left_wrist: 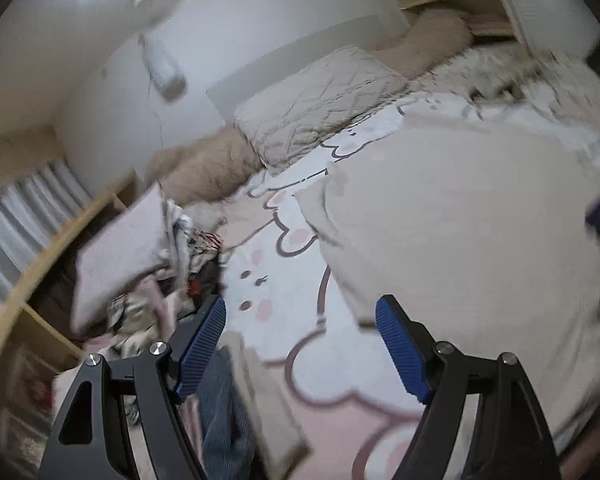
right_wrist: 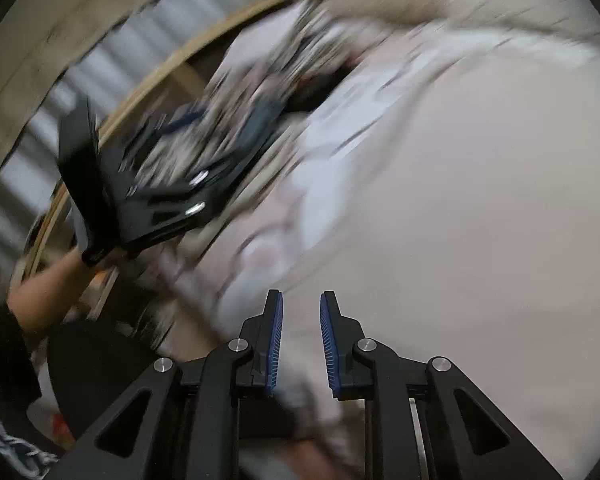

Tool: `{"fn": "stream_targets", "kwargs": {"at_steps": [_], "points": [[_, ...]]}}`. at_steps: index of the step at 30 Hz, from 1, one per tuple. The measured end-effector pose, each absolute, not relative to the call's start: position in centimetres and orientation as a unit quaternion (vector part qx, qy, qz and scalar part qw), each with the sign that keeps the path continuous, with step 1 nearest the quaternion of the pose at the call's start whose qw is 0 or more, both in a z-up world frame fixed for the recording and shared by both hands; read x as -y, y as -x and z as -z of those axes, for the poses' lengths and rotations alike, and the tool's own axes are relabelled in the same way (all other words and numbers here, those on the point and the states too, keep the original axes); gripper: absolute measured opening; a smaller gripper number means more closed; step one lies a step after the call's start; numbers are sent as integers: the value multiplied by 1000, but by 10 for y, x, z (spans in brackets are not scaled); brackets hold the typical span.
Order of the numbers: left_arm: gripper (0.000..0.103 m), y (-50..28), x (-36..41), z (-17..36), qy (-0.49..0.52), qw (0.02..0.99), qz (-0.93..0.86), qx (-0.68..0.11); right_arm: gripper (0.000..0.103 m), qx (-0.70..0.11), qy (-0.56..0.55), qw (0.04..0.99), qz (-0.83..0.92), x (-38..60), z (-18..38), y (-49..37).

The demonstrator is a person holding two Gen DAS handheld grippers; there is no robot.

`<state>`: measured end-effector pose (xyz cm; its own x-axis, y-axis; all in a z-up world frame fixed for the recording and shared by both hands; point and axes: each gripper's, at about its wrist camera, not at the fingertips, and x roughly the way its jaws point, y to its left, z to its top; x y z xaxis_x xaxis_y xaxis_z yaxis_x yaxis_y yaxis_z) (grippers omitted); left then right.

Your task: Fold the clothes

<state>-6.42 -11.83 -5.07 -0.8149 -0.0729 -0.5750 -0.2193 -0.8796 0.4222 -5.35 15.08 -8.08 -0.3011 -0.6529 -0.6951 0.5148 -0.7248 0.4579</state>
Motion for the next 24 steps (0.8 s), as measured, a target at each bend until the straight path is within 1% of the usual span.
{"fn": "stream_targets", "kwargs": {"at_steps": [2,3,4,5,6,10,12,13,14,15,18,21,23,24], "points": [[79,106,122,43,328,42,-921,-206,20,73,-446,302,839,-203,57,86],[79,126,123,42,336,41,-921,-195,24,75,-441,272,852,-224,50,104],[79,146,124,44,340,38,-920,-189,32,77,-436,242,864,-244,45,122],[79,165,124,45,345,35,-920,-182,64,88,-430,212,873,-266,42,145],[79,187,124,48,350,34,-920,-176,84,100,-424,182,882,-288,39,169],[79,239,115,62,352,59,-923,-142,82,121,-425,133,887,-331,48,261],[79,258,104,74,352,84,-923,-132,63,137,-432,123,883,-347,59,306],[79,266,97,80,355,96,-920,-134,61,152,-442,121,875,-354,69,328],[79,274,90,88,359,106,-916,-140,56,169,-454,119,867,-360,81,351],[79,283,83,97,367,115,-910,-152,55,180,-465,112,859,-364,94,372],[79,312,68,124,395,118,-892,-184,54,201,-495,113,838,-362,127,424],[79,350,78,135,419,112,-890,-143,55,225,-522,129,812,-347,147,453],[79,375,93,137,431,97,-891,-104,55,229,-526,133,808,-340,148,459],[79,391,105,138,438,86,-892,-74,55,216,-522,142,813,-331,143,457]]}}
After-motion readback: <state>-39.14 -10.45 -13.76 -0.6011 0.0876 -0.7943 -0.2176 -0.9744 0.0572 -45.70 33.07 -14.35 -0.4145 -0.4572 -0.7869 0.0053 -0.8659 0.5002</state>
